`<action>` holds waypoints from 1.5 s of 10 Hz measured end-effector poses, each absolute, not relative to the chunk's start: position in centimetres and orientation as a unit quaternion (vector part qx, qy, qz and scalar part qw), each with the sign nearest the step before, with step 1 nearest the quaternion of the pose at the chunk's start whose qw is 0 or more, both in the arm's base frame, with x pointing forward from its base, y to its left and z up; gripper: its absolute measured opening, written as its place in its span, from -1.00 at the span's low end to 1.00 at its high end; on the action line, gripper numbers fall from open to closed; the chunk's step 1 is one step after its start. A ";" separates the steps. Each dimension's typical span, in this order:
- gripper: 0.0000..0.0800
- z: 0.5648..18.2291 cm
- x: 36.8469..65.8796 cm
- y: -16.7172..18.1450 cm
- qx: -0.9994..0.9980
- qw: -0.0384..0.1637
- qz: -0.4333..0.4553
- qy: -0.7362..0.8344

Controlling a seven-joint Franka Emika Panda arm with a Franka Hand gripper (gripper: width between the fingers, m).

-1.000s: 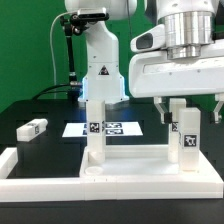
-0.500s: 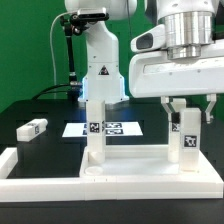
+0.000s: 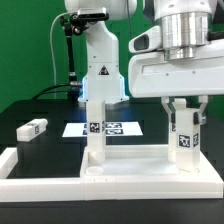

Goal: Assemble desk

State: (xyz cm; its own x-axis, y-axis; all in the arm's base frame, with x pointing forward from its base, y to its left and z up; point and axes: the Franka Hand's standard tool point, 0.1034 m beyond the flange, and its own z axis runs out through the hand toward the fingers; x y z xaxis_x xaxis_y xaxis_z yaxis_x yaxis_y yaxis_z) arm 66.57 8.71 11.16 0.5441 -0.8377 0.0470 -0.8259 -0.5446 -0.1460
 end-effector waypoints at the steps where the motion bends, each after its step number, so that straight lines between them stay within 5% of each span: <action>1: -0.26 11.1 66.5 8.3 -0.817 0.062 -0.043 0.571; 3: -0.26 11.0 66.1 8.1 -0.735 0.079 -0.028 0.673; 8: -0.26 10.9 65.9 9.2 -0.631 0.082 -0.011 0.771; 11: 0.55 11.8 67.2 9.5 -0.805 0.095 -0.082 0.580; 15: 0.62 11.5 67.1 9.2 -0.879 0.084 -0.098 0.459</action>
Offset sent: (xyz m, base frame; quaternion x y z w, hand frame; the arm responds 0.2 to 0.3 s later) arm 0.0065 0.0083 -0.0025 0.0306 -0.0643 0.2661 0.9613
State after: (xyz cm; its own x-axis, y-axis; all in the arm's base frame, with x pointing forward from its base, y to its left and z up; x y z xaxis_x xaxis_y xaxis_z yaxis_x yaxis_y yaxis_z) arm 67.09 9.24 11.50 0.5590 -0.8236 0.0956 -0.7905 -0.5642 -0.2383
